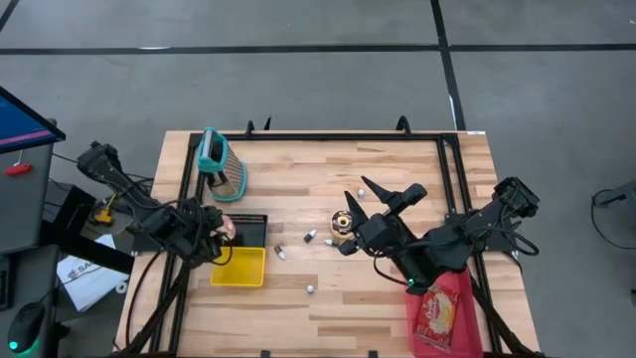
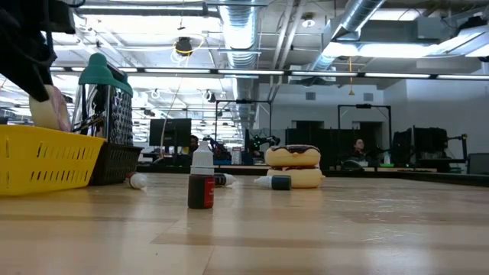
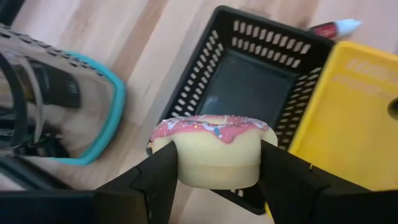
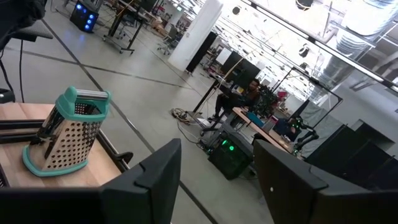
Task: Pick & Place Food Item
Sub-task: Put the pink donut into the black bin
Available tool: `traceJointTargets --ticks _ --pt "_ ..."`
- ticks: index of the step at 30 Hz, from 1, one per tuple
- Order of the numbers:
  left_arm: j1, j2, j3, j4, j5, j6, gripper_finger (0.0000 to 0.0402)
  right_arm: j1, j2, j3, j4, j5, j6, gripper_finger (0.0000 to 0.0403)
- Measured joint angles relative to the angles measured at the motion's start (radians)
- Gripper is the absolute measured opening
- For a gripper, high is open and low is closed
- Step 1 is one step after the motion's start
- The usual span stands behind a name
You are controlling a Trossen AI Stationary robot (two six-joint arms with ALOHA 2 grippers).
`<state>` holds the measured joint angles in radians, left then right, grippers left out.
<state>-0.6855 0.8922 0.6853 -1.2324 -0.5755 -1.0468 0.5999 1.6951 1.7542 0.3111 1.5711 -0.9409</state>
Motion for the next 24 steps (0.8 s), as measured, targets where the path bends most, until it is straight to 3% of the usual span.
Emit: traceJointTargets --ticks 8,24 --pt "0.027 0.045 -0.020 0.010 -0.070 -0.078 0.0196 0.000 0.000 0.000 0.000 0.000 0.000 0.0192" --pt "0.001 0.086 -0.124 0.159 -0.030 -0.058 0.0199 -0.001 -0.016 0.000 0.007 0.000 0.000 0.0187"
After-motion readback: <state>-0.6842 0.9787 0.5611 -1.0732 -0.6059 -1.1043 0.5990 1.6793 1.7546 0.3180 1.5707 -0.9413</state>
